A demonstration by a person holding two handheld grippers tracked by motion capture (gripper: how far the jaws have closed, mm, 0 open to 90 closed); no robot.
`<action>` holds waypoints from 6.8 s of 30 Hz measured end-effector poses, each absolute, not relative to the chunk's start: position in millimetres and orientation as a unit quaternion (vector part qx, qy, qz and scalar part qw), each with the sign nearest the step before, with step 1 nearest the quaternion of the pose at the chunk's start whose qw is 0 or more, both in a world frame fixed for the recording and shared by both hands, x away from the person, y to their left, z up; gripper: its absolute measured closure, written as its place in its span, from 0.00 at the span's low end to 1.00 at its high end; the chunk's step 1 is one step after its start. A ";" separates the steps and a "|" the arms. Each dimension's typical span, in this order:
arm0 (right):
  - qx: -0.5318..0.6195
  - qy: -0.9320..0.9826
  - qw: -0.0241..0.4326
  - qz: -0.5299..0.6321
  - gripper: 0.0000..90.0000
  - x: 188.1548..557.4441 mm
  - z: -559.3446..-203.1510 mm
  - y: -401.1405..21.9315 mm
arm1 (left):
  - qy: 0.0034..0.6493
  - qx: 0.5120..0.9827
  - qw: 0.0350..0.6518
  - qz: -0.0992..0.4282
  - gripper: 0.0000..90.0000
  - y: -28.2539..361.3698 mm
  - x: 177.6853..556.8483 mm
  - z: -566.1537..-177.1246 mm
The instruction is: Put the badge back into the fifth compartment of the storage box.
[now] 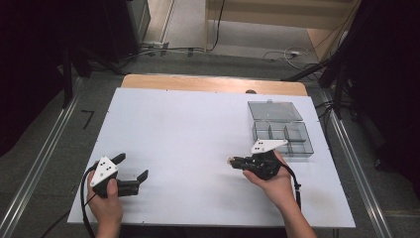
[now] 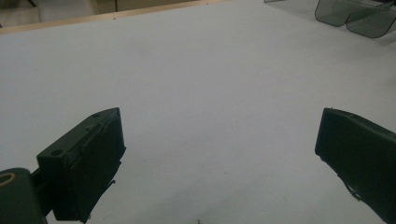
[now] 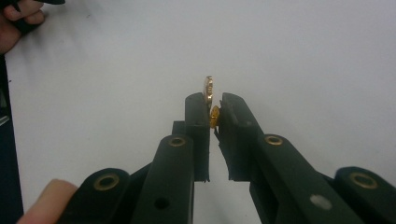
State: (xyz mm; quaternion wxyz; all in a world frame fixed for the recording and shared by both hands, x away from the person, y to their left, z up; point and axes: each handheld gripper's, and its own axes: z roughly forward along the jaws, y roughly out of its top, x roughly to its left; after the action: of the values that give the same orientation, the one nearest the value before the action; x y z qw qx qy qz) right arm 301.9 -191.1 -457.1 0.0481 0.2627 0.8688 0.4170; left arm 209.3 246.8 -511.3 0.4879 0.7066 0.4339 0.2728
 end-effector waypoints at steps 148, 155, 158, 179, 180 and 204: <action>0.411 0.791 0.132 0.433 0.89 332.7 -454.0 -290.0 | 0.434 0.708 0.486 0.272 0.02 246.4 208.7 -511.2; 0.421 0.787 0.137 0.430 0.89 334.8 -456.7 -295.5 | 0.434 0.708 0.486 0.272 0.02 246.3 208.6 -511.2; 0.427 0.784 0.139 0.428 0.89 335.8 -458.9 -298.0 | 0.434 0.709 0.486 0.271 0.02 246.4 208.6 -511.2; 0.456 0.774 0.158 0.410 0.89 340.0 -469.6 -310.2 | 0.434 0.709 0.485 0.271 0.02 246.3 208.6 -511.2; 0.456 0.774 0.158 0.410 0.89 340.2 -469.7 -310.6 | 0.434 0.709 0.485 0.271 0.02 246.3 208.6 -511.2; 0.490 0.754 0.153 0.410 0.82 345.3 -481.1 -323.3 | 0.433 0.710 0.484 0.271 0.02 246.1 208.8 -511.3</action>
State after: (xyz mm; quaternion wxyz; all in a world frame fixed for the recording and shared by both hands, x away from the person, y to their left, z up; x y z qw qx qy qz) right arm 345.3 -323.3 -481.1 0.1526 0.4901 0.7540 0.4098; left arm 208.8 246.1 -511.3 0.4841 0.7103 0.4331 0.2712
